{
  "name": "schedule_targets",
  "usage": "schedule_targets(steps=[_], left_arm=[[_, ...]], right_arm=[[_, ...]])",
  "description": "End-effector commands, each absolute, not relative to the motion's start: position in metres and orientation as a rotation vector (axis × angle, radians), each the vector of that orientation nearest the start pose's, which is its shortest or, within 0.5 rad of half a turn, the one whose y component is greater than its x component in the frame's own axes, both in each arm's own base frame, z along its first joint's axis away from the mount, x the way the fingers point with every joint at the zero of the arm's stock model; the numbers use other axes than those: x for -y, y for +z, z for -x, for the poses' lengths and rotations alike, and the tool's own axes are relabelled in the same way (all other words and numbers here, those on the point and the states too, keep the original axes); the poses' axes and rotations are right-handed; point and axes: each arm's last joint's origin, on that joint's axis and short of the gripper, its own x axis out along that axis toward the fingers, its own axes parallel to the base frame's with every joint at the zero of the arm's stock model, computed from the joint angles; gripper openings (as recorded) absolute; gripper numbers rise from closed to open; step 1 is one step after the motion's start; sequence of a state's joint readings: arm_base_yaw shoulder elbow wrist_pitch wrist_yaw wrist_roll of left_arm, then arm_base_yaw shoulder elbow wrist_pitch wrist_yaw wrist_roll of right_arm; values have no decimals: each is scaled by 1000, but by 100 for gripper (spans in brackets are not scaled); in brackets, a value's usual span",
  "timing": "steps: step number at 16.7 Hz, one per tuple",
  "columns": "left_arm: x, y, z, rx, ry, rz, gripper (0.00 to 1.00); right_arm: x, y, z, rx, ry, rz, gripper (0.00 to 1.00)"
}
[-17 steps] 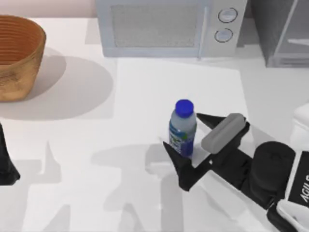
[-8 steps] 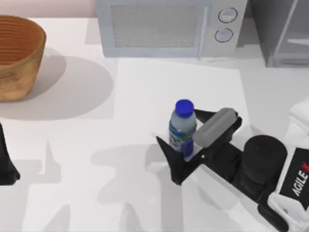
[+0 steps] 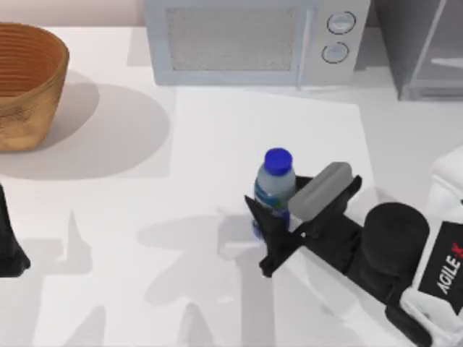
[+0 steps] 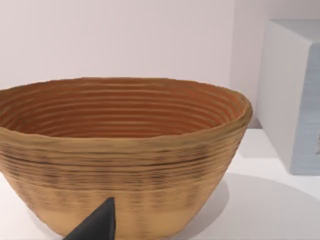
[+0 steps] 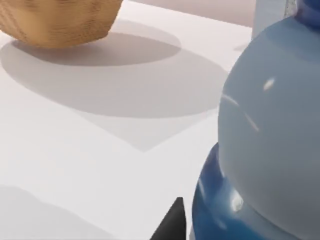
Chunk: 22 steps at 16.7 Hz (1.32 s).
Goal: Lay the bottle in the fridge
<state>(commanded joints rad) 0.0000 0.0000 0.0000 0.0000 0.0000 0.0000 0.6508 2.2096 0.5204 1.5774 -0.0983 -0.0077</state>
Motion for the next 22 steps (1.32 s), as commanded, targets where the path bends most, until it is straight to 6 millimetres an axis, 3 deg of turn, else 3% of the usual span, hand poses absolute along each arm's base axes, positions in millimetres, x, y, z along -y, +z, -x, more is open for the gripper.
schedule_targets(steps=[5, 6, 16, 19, 22], left_arm=[[1, 160, -106, 0, 0, 0, 100], [1, 160, -106, 0, 0, 0, 100], [1, 160, -106, 0, 0, 0, 100], [1, 160, -106, 0, 0, 0, 100], [1, 160, -106, 0, 0, 0, 100]], right_arm=[[-192, 50, -244, -104, 773, 51, 3], [-192, 50, -244, -104, 773, 51, 1], [-187, 51, -245, -112, 772, 52, 1], [-160, 65, -248, -124, 772, 56, 1], [-124, 94, -254, -60, 770, 49, 1]])
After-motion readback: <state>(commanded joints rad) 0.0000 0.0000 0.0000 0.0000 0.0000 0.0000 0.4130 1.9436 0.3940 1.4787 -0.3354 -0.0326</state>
